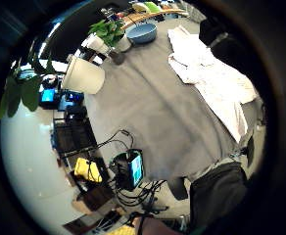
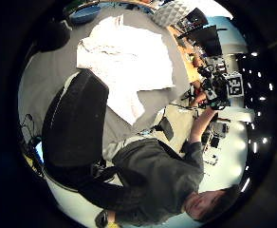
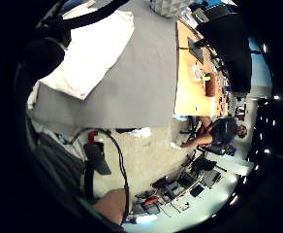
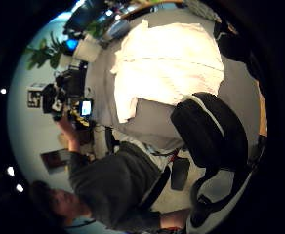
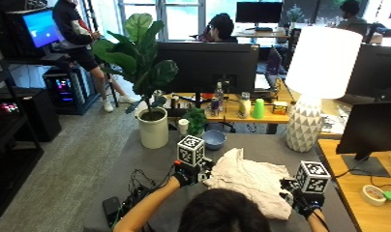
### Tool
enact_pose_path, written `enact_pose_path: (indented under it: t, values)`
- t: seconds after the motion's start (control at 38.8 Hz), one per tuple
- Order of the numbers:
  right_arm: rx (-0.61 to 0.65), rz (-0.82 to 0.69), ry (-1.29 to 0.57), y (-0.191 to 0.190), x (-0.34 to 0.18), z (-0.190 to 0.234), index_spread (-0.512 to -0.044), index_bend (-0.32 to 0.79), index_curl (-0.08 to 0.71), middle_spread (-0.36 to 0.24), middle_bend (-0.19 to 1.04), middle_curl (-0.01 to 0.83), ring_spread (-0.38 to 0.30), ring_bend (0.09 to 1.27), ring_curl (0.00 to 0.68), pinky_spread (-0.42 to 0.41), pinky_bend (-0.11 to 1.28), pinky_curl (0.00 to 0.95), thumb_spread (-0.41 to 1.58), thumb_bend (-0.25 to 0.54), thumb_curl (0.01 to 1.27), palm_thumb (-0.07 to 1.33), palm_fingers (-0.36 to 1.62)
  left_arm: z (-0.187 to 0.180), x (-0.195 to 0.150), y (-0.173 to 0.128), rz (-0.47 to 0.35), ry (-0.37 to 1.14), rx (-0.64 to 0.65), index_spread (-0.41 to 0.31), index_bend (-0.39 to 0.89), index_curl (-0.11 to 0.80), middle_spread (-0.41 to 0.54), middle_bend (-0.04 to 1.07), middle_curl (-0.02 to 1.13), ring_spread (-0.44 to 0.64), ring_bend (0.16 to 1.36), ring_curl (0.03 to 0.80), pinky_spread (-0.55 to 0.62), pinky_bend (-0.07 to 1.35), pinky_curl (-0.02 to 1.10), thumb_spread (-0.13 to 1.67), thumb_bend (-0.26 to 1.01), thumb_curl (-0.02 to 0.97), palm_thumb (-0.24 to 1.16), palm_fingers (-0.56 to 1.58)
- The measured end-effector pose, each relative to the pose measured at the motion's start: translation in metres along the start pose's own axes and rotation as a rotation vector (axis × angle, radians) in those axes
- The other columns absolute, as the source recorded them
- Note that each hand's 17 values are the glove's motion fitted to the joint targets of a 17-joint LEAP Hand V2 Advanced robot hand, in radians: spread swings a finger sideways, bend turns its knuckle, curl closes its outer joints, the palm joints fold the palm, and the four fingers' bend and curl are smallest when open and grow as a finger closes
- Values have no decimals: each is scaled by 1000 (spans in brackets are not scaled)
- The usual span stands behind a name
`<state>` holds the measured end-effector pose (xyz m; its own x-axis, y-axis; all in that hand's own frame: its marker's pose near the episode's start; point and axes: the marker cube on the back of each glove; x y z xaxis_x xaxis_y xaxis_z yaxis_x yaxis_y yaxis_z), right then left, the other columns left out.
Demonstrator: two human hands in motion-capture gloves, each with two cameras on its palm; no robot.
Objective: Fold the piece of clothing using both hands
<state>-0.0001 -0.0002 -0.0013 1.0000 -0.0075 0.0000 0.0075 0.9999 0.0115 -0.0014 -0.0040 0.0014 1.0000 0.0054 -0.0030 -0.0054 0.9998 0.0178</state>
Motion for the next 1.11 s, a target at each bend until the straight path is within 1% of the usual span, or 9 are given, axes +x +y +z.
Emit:
enact_pose_path:
  t: [0.05,0.18,0.34,0.62,0.83,0.95,1.03,1.08,1.11]
  values:
    - [5,-4,-1,0,0,-1,-141,196,89,-25,268,94,-51,461,108,21,368,94,499,253,47,368,827,0,-1,-1,0,3,9,-80,396,119,8,142,57,5,435,113,49,274,91,531,93,13,137,625]
    - [0,-13,-8,1,0,-5,-202,154,174,-35,249,160,-66,485,212,29,387,190,809,286,67,419,744,-3,1,-2,1,22,27,-79,316,171,45,127,120,52,483,203,107,311,180,849,95,32,142,470]
    - [-16,-10,-16,-8,2,-19,-270,110,202,-36,160,184,-21,403,239,117,464,258,1022,267,84,419,434,-12,7,-11,-14,-2,14,-52,183,192,111,118,130,141,531,239,207,362,228,955,6,51,43,289]
    - [15,8,-20,-45,1,-40,-318,117,203,-31,191,233,17,433,259,188,499,288,1190,220,116,430,385,-18,20,-53,-21,3,0,-39,173,250,158,140,145,210,577,258,276,395,264,1034,-19,107,21,240]
    - [-139,-36,32,-67,-2,20,-318,73,185,-31,196,270,-17,542,298,172,535,305,1207,185,142,461,497,58,62,-49,90,83,-195,-36,166,278,167,140,159,215,603,272,276,425,289,1044,-20,141,14,234]
    - [-287,-44,93,-66,-4,78,-317,66,171,-40,230,304,-57,588,327,125,576,326,1166,159,165,497,585,138,87,-44,141,-48,-330,-26,98,264,175,152,169,208,653,287,259,487,313,977,-35,165,-2,239]
    - [-351,-42,131,-65,0,108,-311,65,164,-49,270,326,-74,587,336,92,586,332,1114,136,180,519,624,188,85,-56,129,-174,-381,30,139,270,236,134,168,290,653,293,328,515,328,894,-40,184,-10,158]
    - [-366,-40,164,-63,2,121,-302,73,164,-51,285,339,-87,591,342,67,589,337,1092,128,191,543,656,208,83,-64,120,-186,-374,78,191,288,271,123,161,327,647,290,354,510,329,855,-36,198,-2,140]
    - [-366,-40,183,-63,3,127,-290,90,169,-57,296,347,-98,596,347,43,593,341,1078,137,203,580,711,212,83,-67,117,-172,-357,81,269,315,290,104,153,342,634,285,366,491,324,845,-32,205,4,166]
